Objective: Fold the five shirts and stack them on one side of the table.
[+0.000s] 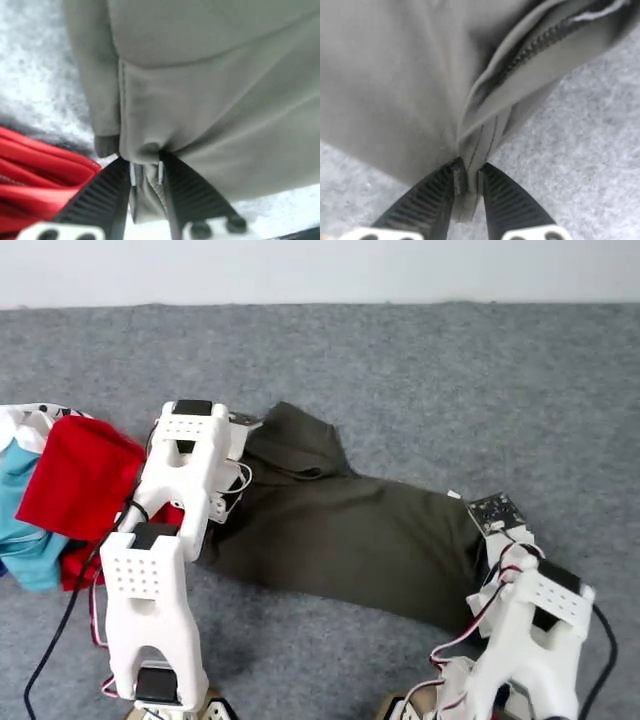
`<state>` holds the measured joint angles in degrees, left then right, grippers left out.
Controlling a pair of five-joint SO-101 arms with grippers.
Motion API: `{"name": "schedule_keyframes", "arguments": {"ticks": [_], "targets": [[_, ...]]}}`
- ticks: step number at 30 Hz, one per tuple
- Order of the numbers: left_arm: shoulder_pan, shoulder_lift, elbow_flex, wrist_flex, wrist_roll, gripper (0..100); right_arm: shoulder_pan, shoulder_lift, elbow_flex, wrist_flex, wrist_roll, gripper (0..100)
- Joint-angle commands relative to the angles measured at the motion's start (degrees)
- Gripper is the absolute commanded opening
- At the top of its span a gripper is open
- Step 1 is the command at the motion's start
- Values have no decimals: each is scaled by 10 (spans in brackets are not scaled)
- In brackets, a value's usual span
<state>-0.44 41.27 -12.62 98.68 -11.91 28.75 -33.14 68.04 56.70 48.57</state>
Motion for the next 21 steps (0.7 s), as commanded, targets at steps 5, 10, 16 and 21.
{"name": "schedule_keyframes", "arguments": {"ticks": [5,10,16,21], "targets": [[-20,5,22,18,-9,61,13,4,10,3,4,110],[-21,5,5,18,-41,132,9,4,-55,116,4,201],[-24,5,-85,18,-123,135,-19,9,-163,231,46,228],[-25,5,-131,18,-143,171,-32,9,-213,278,40,232]]}}
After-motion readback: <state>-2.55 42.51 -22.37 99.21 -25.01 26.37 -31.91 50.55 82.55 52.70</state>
